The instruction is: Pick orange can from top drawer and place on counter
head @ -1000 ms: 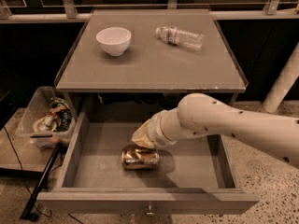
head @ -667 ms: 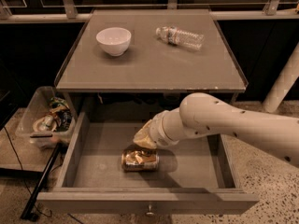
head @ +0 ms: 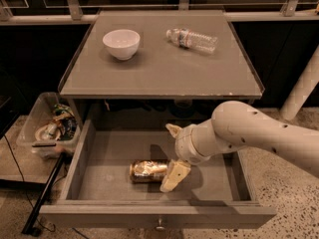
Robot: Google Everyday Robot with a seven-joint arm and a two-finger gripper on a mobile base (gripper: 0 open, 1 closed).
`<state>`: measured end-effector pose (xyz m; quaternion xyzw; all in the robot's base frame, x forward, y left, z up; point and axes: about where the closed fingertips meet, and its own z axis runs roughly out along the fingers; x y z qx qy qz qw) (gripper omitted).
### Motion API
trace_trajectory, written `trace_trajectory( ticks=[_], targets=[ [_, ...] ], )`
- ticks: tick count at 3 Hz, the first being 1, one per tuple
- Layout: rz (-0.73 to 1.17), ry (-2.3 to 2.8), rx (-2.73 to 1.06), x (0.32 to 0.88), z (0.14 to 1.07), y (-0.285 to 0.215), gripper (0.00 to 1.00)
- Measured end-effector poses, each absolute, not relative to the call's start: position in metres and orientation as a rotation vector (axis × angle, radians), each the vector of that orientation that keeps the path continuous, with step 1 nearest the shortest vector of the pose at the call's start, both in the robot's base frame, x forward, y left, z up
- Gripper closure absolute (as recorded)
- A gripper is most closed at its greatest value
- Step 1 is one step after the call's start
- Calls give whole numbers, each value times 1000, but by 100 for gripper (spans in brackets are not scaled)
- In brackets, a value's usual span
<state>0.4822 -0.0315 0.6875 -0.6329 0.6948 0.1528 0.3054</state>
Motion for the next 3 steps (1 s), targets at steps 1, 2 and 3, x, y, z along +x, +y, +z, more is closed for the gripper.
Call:
trace_trajectory(
  ticks=[1,2,3],
  targets=[
    [405,1839,-1676,482,687,-31,0],
    [403,1853,-1653,488,681,-22,0],
    [398,1867,-1625,498,673,-13,0]
  ],
)
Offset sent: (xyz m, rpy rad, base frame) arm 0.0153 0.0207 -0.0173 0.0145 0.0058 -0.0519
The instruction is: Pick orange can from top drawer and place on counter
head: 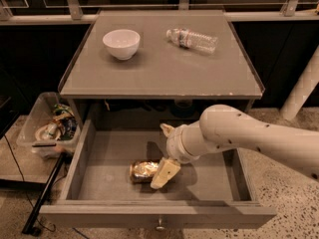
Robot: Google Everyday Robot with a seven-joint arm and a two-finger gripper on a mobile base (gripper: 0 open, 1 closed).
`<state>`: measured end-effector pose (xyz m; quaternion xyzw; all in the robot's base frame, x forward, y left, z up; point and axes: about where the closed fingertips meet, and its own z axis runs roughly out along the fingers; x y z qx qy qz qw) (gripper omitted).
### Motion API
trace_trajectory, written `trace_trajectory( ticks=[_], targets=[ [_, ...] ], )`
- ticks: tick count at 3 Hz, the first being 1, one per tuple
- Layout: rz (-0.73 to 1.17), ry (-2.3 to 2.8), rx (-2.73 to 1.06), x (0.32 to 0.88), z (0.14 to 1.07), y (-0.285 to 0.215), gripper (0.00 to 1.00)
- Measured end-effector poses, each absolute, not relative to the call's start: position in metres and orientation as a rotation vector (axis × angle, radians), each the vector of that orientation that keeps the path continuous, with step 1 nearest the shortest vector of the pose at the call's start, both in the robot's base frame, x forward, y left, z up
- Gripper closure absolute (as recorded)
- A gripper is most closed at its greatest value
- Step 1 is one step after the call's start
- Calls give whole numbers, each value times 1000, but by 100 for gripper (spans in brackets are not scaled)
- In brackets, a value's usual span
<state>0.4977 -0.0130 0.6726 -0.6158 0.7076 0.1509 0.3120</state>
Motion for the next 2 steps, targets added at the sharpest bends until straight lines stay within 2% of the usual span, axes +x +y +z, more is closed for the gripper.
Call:
trace_trajectory(
  ticks=[2],
  targets=[
    [360,1879,-1562,505,658,-2,0]
  ],
)
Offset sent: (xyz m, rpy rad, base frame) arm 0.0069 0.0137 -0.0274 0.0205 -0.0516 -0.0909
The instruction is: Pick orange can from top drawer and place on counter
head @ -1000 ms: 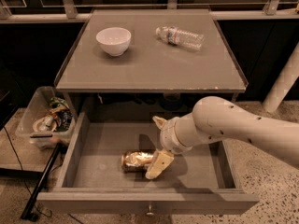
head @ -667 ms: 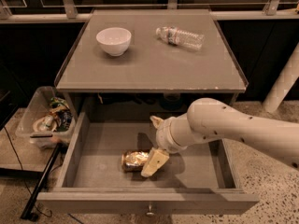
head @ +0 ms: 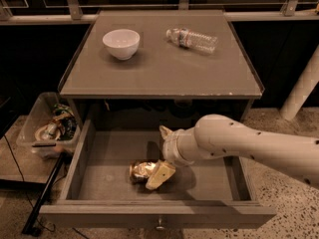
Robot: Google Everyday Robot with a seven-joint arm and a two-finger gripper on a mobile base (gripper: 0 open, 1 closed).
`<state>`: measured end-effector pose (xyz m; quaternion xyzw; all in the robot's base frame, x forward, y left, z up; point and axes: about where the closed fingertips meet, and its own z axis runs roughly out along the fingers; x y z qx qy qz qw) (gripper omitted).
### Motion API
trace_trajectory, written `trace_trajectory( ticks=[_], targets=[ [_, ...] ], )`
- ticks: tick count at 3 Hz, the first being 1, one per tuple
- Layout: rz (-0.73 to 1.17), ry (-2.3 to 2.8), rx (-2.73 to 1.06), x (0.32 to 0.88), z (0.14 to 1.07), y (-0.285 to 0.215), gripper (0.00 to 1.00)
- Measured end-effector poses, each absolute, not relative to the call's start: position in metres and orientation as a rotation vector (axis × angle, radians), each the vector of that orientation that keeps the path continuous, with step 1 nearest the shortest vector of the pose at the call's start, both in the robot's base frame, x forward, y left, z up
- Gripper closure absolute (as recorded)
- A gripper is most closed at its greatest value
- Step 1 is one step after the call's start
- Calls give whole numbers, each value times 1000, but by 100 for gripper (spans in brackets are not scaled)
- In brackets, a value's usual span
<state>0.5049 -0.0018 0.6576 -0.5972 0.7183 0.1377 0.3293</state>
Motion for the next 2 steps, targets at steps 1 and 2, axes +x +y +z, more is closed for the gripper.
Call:
trace_trajectory(
  ticks=[1,2],
  targets=[
    [353,1885,-1523,498,646,1,0],
    [339,1905,-1473,485,623,6,0]
  ],
)
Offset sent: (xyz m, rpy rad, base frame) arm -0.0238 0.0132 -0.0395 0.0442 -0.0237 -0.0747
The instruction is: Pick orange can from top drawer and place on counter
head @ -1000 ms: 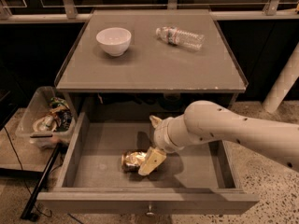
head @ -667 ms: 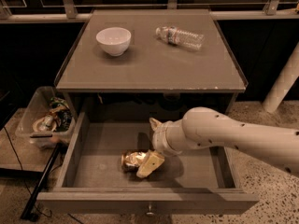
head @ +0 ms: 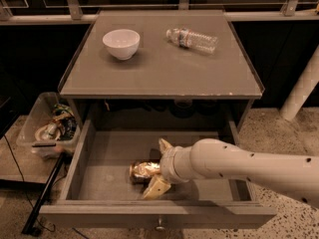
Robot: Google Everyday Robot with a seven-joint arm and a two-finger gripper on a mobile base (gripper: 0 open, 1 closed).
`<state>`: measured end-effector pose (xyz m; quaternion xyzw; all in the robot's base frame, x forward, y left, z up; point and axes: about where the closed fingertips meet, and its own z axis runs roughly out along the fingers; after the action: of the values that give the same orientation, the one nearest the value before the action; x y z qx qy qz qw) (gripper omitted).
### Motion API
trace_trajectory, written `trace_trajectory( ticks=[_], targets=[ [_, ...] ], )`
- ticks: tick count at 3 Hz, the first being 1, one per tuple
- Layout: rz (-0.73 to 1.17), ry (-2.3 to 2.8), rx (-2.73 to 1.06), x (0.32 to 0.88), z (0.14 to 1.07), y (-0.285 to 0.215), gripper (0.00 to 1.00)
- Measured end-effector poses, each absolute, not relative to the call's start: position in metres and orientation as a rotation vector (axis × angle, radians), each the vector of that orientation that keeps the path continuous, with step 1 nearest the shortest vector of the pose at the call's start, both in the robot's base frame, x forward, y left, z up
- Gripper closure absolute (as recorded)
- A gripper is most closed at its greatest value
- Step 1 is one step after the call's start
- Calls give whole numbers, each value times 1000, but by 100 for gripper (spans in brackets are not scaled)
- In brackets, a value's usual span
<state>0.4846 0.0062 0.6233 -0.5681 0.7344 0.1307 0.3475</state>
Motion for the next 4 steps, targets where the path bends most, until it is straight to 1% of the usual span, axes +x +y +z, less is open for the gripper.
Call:
trace_trajectory(
  ticks=[1,2,4],
  targets=[
    [337,1905,-1472,484,623,6,0],
    [337,1905,-1472,484,623,6,18],
    [337,1905,-1472,484,623,6,64]
  ],
)
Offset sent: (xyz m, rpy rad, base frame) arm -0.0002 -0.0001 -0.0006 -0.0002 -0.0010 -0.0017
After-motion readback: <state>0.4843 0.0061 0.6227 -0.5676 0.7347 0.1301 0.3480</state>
